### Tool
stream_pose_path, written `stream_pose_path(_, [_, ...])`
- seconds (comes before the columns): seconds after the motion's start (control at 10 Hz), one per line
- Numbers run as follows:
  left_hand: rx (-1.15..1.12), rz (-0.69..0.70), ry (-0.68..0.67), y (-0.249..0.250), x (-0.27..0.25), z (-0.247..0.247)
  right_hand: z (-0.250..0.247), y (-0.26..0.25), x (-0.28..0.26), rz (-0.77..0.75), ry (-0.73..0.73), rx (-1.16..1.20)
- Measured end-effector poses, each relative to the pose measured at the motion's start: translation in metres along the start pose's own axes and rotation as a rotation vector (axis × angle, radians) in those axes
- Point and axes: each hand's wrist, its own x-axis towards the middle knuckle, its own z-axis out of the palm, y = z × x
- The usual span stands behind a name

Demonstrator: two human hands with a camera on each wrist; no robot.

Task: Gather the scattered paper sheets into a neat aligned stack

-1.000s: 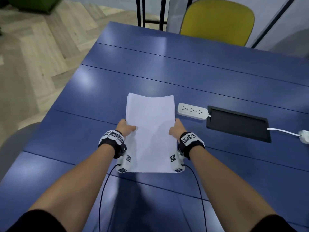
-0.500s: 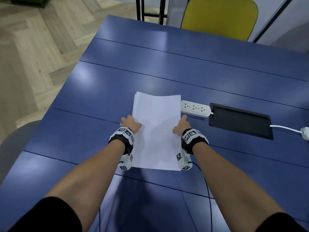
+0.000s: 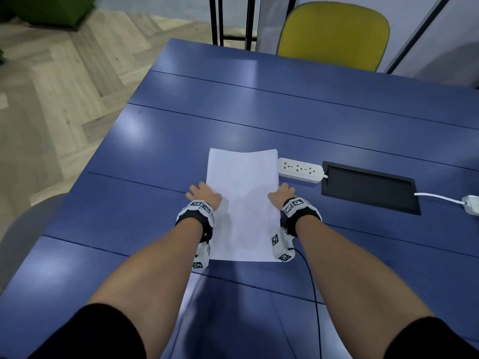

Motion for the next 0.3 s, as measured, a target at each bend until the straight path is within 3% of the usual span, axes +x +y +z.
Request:
stream_pose_path(0.1, [-0.063,0.109,0.033,0.002,-0.015,0.004,-0.005,0.006,-0.012,-0.030,-0.030,0.007])
stream_pose_path(0.3, [-0.249,0.374,-0.104,-0.005,-0.042,0.001,-0.017,0.048,-0.052,-0.131,-0.001,0.074])
